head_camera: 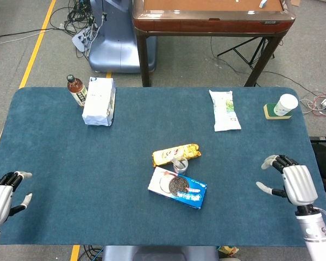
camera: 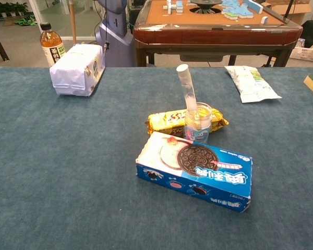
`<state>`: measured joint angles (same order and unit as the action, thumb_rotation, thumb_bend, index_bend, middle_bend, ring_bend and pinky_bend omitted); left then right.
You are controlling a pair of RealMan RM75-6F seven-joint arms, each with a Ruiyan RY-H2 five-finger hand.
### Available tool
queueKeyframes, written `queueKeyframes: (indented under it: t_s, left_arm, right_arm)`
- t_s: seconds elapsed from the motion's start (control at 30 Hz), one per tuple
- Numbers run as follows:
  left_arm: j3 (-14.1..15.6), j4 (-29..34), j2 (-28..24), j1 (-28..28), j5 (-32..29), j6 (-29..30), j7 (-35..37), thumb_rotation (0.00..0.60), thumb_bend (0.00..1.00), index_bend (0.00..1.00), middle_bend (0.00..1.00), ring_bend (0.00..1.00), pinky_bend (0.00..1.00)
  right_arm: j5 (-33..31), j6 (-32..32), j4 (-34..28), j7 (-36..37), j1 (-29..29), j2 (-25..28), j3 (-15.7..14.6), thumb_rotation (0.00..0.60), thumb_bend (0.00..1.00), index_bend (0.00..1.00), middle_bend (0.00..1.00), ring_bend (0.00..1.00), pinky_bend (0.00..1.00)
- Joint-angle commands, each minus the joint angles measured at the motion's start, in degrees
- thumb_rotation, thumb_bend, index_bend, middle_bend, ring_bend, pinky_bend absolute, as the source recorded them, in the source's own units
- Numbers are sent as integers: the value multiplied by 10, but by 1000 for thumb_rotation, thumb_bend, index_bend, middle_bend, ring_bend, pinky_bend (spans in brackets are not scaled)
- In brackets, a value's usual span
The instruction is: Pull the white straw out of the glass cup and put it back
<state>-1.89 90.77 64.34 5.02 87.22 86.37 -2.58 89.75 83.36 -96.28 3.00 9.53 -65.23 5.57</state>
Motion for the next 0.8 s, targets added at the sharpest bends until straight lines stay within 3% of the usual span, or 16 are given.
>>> queueKeyframes:
  t_s: [0.03, 0.3, 0.8]
  left_arm:
    - [1, 1, -1, -2, 3, 4, 1, 600, 340, 293, 314, 243, 398]
    - [3, 1, -1, -5, 4, 6, -1, 600, 340, 293, 314, 243, 398]
    - [3, -1, -3, -7, 10, 12, 12, 600, 339, 295, 314, 243, 398]
  right_arm:
    - [0, -21, -31, -10, 24, 9, 16, 600, 74, 504, 391, 271, 411]
    - [-37, -98, -94, -29, 81, 20, 43, 600, 29, 504, 273, 133, 258]
    - [-171, -220, -136, -92, 183, -8, 89, 600, 26, 504, 200, 51, 202]
